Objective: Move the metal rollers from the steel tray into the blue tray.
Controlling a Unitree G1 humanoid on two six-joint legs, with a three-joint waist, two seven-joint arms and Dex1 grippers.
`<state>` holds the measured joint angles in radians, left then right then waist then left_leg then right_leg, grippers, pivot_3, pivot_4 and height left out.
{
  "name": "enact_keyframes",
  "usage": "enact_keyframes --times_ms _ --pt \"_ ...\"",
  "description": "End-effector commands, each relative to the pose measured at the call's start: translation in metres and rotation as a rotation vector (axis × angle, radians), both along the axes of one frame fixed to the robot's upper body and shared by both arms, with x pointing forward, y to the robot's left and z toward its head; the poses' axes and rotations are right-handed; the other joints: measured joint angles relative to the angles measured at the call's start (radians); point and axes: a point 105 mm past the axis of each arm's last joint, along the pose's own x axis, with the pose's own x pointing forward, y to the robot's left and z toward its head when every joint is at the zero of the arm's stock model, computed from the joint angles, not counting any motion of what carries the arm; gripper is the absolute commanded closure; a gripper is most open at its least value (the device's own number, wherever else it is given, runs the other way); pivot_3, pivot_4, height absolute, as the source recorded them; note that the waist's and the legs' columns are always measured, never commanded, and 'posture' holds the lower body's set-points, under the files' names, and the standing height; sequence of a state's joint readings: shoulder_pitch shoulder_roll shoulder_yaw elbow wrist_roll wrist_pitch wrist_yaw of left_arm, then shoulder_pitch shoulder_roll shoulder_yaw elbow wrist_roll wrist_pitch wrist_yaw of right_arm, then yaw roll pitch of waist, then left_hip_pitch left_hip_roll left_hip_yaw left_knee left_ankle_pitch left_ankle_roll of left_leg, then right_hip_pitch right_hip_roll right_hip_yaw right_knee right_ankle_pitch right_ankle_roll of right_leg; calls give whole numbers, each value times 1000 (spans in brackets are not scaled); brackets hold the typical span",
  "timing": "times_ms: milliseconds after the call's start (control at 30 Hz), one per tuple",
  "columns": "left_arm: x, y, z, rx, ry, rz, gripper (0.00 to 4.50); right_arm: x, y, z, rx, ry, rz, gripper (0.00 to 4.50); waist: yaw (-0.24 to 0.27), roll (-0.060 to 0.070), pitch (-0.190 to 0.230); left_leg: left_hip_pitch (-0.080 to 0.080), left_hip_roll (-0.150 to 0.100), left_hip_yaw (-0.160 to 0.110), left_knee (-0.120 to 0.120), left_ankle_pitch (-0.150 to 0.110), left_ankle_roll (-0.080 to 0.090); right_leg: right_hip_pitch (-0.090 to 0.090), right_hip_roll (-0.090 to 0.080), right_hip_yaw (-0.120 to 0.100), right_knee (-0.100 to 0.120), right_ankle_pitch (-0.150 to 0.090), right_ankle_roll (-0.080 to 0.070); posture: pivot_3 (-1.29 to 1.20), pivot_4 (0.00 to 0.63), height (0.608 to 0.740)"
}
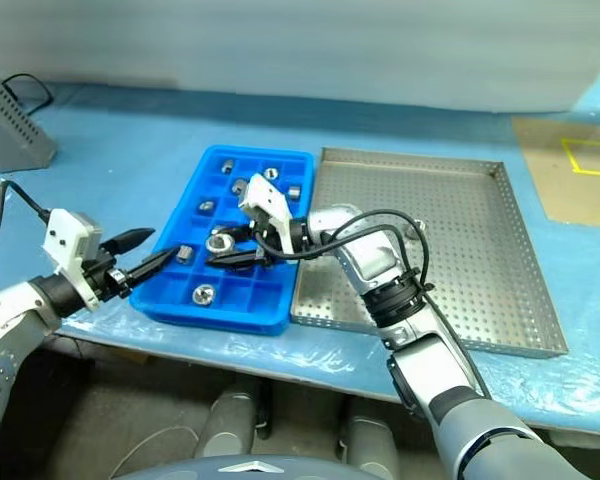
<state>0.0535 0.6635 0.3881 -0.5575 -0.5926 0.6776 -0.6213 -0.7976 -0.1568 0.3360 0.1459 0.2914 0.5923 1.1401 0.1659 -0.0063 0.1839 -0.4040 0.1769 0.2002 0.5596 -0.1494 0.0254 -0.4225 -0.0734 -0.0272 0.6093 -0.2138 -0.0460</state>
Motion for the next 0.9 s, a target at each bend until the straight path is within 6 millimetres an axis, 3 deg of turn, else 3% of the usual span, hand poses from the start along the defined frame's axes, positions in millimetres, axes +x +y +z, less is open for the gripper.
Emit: enact_keyframes --times_ms 33,400,600,900 --pt "-8 -8 9 -5 -32 -15 1338 12 -1 2 -12 -74 -38 2785 11 0 0 0 0 0 0 0 0 0 0 0 0 -1 2 393 150 740" --pt "-2 -12 13 -9 -32 -37 1338 45 -48 -20 -124 -156 -130 2785 26 0 0 0 -1 0 -1 1 -1 0 0 1 0 -1 1 369 150 740" --pt "7 -16 16 -4 -43 -64 1338 71 -47 -29 -116 -202 -277 2785 10 0 0 0 -1 0 -1 1 -1 -1 0 1 0 2 -3 324 150 740" --pt "13 -22 16 -5 -45 -95 1338 76 -51 -28 -105 -228 -309 2785 10 0 0 -1 0 0 1 1 -1 -1 0 0 1 2 -4 295 150 740"
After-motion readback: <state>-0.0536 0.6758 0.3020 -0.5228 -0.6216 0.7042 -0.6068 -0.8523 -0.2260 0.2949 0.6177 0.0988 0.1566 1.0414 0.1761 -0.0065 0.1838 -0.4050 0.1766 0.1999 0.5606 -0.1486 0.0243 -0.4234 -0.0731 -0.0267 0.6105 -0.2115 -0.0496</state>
